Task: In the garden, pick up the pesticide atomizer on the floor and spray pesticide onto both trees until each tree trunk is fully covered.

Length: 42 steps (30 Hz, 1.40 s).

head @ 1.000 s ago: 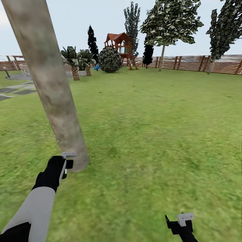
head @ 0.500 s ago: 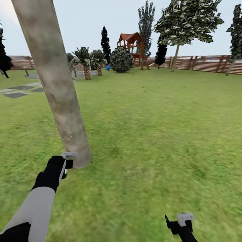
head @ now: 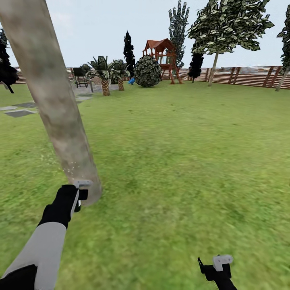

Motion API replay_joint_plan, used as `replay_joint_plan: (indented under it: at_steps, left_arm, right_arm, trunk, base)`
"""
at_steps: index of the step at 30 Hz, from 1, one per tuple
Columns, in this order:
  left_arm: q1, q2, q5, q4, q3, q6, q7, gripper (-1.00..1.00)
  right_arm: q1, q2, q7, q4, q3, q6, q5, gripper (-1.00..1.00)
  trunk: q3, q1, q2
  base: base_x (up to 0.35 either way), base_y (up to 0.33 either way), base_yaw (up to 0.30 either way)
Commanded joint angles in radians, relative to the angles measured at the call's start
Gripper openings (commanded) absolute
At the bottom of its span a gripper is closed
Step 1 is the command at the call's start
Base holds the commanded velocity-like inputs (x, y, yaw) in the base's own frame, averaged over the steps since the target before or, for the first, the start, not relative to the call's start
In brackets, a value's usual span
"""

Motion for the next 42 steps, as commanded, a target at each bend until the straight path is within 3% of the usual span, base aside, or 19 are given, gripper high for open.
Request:
replay_joint_plan:
  at_steps: [1,8,11,13,14,18,20,21,22,23,25,27,29,32,34,35,37,39,42]
  left_arm:
    - [-0.001,-0.001,-0.007,-0.001,0.002,0.004,-0.004,-1.0]
    - [-0.004,0.021,-0.009,-0.015,0.009,0.005,-0.006,-1.0]
    - [-0.007,0.114,-0.006,-0.029,0.01,0.012,-0.022,-1.0]
    - [-0.007,0.134,-0.006,-0.028,0.007,0.013,-0.05,-1.0]
    - [-0.008,0.123,-0.006,-0.029,0.003,0.013,-0.072,-1.0]
    - [-0.054,0.035,-0.008,-0.026,-0.002,0.016,-0.081,-1.0]
    - [-0.078,0.045,-0.008,-0.027,0.003,0.018,-0.083,-1.0]
    - [-0.08,0.065,-0.008,-0.027,0.005,0.019,-0.084,-1.0]
    - [-0.082,0.121,-0.005,-0.025,0.006,0.019,-0.085,-1.0]
    - [-0.082,0.13,-0.005,-0.025,0.003,0.02,-0.085,-1.0]
    - [-0.089,0.056,-0.008,-0.027,-0.012,0.02,-0.082,-1.0]
    - [-0.114,0.021,-0.009,-0.022,-0.017,0.021,-0.081,-1.0]
    - [-0.149,0.017,-0.006,-0.015,-0.015,0.025,-0.082,-1.0]
    - [-0.166,0.072,-0.006,-0.012,-0.01,0.028,-0.084,-1.0]
    - [-0.165,0.147,-0.004,0.0,-0.008,0.029,-0.09,-1.0]
    - [-0.161,0.159,-0.004,0.007,-0.009,0.029,-0.107,-1.0]
    - [-0.159,0.156,-0.005,0.01,-0.013,0.029,-0.123,-1.0]
    - [-0.166,0.112,-0.004,0.014,-0.017,0.029,-0.132,-1.0]
    - [-0.167,0.137,-0.007,0.045,-0.011,0.029,-0.135,-1.0]
  right_arm:
    - [-0.001,0.0,0.001,0.001,-0.009,-0.003,0.008,1.0]
    - [-0.001,0.0,0.001,0.0,-0.009,-0.003,0.008,1.0]
    - [-0.001,0.0,0.001,0.0,-0.009,-0.003,0.007,1.0]
    - [-0.001,0.0,0.001,0.0,-0.009,-0.003,0.007,1.0]
    - [-0.001,0.0,0.001,0.0,-0.009,-0.003,0.008,1.0]
    - [-0.001,0.0,0.001,0.0,-0.009,-0.003,0.008,1.0]
    - [-0.001,0.0,0.001,0.0,-0.009,-0.003,0.008,1.0]
    - [-0.001,0.0,0.001,0.0,-0.009,-0.003,0.008,1.0]
    - [-0.001,0.0,0.001,0.0,-0.009,-0.003,0.008,1.0]
    - [-0.001,0.0,0.001,0.0,-0.009,-0.003,0.008,1.0]
    - [-0.001,0.0,0.001,0.0,-0.009,-0.003,0.008,1.0]
    - [-0.001,0.0,0.001,0.0,-0.009,-0.003,0.008,1.0]
    - [-0.001,0.0,0.001,0.0,-0.009,-0.003,0.008,1.0]
    - [-0.001,0.0,0.001,0.0,-0.009,-0.003,0.008,1.0]
    - [-0.001,0.0,0.001,0.0,-0.009,-0.003,0.008,1.0]
    - [-0.001,0.0,0.001,0.0,-0.009,-0.003,0.008,1.0]
    - [-0.001,0.0,0.001,0.0,-0.009,-0.003,0.008,1.0]
    - [-0.001,0.0,0.001,0.0,-0.009,-0.003,0.008,1.0]
    - [-0.001,0.0,0.002,0.0,-0.009,-0.003,0.008,1.0]
  trunk:
    - [-0.001,0.0,0.0]
    - [-0.001,0.0,0.0]
    - [-0.001,0.0,0.0]
    - [-0.001,0.0,0.0]
    - [-0.001,0.0,0.0]
    - [-0.001,0.0,0.0]
    - [-0.001,0.0,0.0]
    - [-0.001,0.0,0.0]
    - [-0.001,0.0,0.0]
    - [-0.001,0.0,0.0]
    - [-0.001,0.0,0.0]
    - [-0.001,0.0,0.0]
    - [-0.001,0.0,0.0]
    - [-0.001,0.0,0.0]
    - [-0.001,0.0,0.0]
    - [-0.001,0.0,0.0]
    - [-0.001,0.0,0.0]
    - [-0.001,0.0,0.0]
    - [-0.001,0.0,0.0]
  base:
    - [0.21,-0.221,0.0]
    - [0.078,-0.065,0.163]
    - [0.001,-0.001,0.265]
    - [0.0,0.0,0.133]
    - [0.0,0.0,0.029]
    - [0.0,0.0,0.008]
    - [0.0,0.0,0.0]
    - [0.0,0.0,0.0]
    - [0.0,0.0,0.0]
    - [0.0,0.0,0.0]
    - [0.0,0.0,0.0]
    - [0.0,0.0,0.0]
    - [0.0,0.0,0.0]
    - [0.0,0.0,0.0]
    - [0.0,0.0,0.0]
    - [0.0,0.0,0.0]
    - [0.0,0.0,0.0]
    - [0.0,0.0,0.0]
    - [0.0,0.0,0.0]
